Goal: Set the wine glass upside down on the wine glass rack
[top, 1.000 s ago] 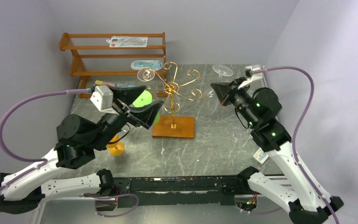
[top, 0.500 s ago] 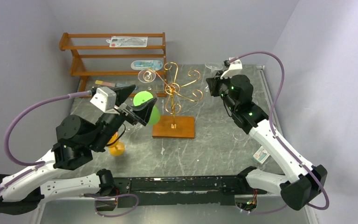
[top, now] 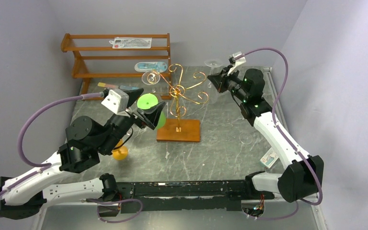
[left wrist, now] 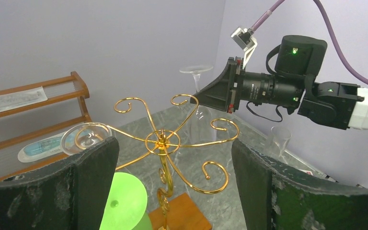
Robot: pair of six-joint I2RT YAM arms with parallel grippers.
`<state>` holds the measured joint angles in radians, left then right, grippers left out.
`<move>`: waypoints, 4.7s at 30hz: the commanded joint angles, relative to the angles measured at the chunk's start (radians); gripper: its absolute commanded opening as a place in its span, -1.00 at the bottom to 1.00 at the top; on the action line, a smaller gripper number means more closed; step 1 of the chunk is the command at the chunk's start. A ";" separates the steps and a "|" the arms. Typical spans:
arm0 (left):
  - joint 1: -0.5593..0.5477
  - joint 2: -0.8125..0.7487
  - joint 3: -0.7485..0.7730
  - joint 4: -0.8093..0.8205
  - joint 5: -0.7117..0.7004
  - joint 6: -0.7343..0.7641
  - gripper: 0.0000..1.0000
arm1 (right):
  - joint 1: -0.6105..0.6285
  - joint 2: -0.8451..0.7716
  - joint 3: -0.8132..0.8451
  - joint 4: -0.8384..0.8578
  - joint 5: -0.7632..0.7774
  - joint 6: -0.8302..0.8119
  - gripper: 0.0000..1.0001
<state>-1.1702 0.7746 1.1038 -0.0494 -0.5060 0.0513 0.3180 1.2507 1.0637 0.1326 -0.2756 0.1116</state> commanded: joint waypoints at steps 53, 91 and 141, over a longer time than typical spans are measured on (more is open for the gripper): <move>0.003 0.204 0.093 -0.054 -0.014 -0.045 0.82 | -0.067 0.440 0.233 0.419 -0.976 0.054 -1.00; 0.003 0.252 0.096 -0.079 -0.036 -0.084 0.80 | -0.084 0.487 -0.010 1.411 -1.012 0.857 -1.00; 0.161 0.519 0.226 -0.151 -0.042 -0.251 0.27 | -0.017 0.122 -0.194 0.637 -0.554 0.116 -1.00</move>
<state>-1.0096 1.2766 1.3319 -0.2214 -0.5674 -0.2131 0.2867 1.4162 0.8818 0.7410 -0.8639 0.2459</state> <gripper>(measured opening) 0.638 0.067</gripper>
